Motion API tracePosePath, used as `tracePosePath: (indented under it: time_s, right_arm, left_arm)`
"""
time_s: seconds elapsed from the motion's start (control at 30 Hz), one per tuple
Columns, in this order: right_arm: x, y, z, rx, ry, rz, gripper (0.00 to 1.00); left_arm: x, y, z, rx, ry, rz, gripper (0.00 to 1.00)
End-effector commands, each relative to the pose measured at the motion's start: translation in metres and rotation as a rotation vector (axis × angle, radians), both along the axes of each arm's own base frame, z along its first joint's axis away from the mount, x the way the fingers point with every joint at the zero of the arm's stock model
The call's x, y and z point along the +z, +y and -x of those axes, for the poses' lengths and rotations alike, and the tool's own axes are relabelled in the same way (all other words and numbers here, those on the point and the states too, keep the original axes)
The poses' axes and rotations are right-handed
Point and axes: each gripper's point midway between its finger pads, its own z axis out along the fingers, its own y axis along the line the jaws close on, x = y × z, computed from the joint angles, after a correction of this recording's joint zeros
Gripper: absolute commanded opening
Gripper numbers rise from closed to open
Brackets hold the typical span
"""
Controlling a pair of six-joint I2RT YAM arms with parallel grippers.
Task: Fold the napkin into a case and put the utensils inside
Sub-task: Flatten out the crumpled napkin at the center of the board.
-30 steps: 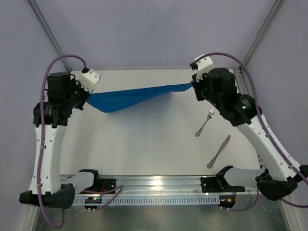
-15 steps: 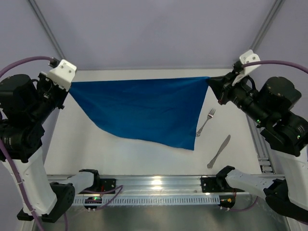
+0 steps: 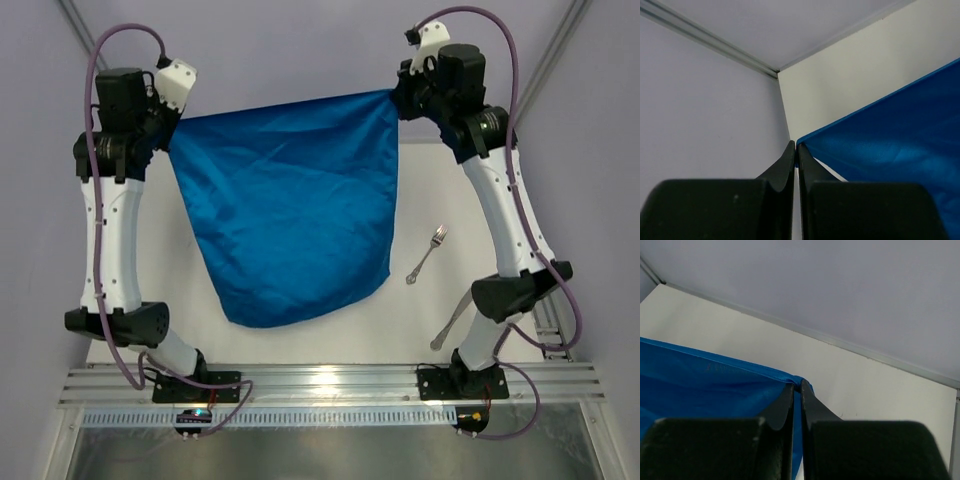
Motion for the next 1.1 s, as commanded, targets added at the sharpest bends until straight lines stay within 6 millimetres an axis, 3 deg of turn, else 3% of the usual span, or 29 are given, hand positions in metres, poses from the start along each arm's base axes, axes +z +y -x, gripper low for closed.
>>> tracePosePath:
  time_s: [0.0,0.1,0.27,0.4,0.43,0.53,0.57,0.6,0.63,0.67,0.7,0.73,0.77,0.8,0.83,0.87,0.9,0.93,0.97,1.03,1.07]
  right_arm:
    - [0.084,-0.01,-0.002,-0.033,-0.218,-0.12,0.04]
    - [0.098,-0.012,-0.011,-0.046,-0.272,-0.124,0.04]
    - [0.129,-0.027,0.004,-0.073,-0.375,-0.112,0.04]
    - [0.127,-0.032,0.017,-0.059,-0.386,-0.048,0.04]
    - [0.123,-0.03,0.02,-0.043,-0.382,-0.033,0.04]
    - [0.085,-0.028,0.033,0.01,-0.318,0.026,0.04]
    - [0.043,-0.024,0.029,0.025,-0.229,0.06,0.04]
    - [0.04,-0.025,0.046,0.042,-0.233,0.066,0.04]
    - [0.024,-0.024,0.051,0.05,-0.208,0.084,0.04]
    - [-0.029,-0.022,0.052,0.059,-0.104,0.12,0.04]
    - [-0.037,-0.025,0.069,0.06,-0.098,0.123,0.04]
    - [-0.087,-0.021,0.078,0.064,0.004,0.154,0.04]
    - [-0.106,-0.021,0.087,0.063,0.045,0.162,0.04]
    - [-0.117,-0.022,0.105,0.071,0.068,0.164,0.04]
    - [-0.162,-0.018,0.12,0.08,0.158,0.204,0.04]
    - [-0.179,-0.015,0.132,0.081,0.201,0.19,0.04]
    - [-0.198,-0.013,0.146,0.096,0.253,0.197,0.04]
    - [-0.209,-0.011,0.159,0.11,0.283,0.187,0.04]
    - [-0.241,-0.004,0.178,0.135,0.372,0.178,0.04]
    - [-0.276,-0.003,0.207,0.158,0.489,0.19,0.04]
    - [-0.284,0.009,0.223,0.212,0.535,0.174,0.04]
  left_arm:
    - [0.072,0.02,-0.015,0.109,-0.267,0.035,0.0]
    - [0.084,0.022,-0.025,0.112,-0.301,0.043,0.0]
    - [0.108,0.016,-0.016,0.075,-0.367,0.057,0.0]
    - [0.099,0.011,-0.013,0.04,-0.346,0.061,0.0]
    - [0.082,0.007,-0.018,0.021,-0.301,0.063,0.0]
    - [0.06,0.001,-0.012,-0.025,-0.255,0.05,0.0]
    - [0.028,-0.001,-0.017,-0.042,-0.185,0.043,0.0]
    - [0.024,-0.001,-0.005,-0.051,-0.182,0.03,0.0]
    - [0.01,-0.006,-0.002,-0.094,-0.153,0.01,0.0]
    - [-0.028,-0.008,-0.001,-0.112,-0.071,0.005,0.0]
    - [-0.034,-0.008,0.011,-0.122,-0.064,-0.009,0.0]
    - [-0.048,-0.007,0.017,-0.139,-0.03,-0.037,0.0]
    - [-0.065,-0.007,0.023,-0.153,0.008,-0.049,0.0]
    - [-0.103,-0.008,0.032,-0.165,0.104,-0.052,0.0]
    - [-0.113,-0.008,0.044,-0.18,0.125,-0.058,0.0]
    - [-0.129,-0.008,0.052,-0.199,0.167,-0.075,0.0]
    - [-0.166,-0.011,0.067,-0.222,0.264,-0.065,0.0]
    - [-0.176,-0.012,0.079,-0.235,0.29,-0.067,0.0]
    - [-0.191,-0.013,0.088,-0.25,0.334,-0.068,0.0]
    - [-0.232,-0.014,0.12,-0.279,0.476,-0.059,0.0]
    - [-0.239,-0.014,0.132,-0.286,0.502,-0.061,0.0]
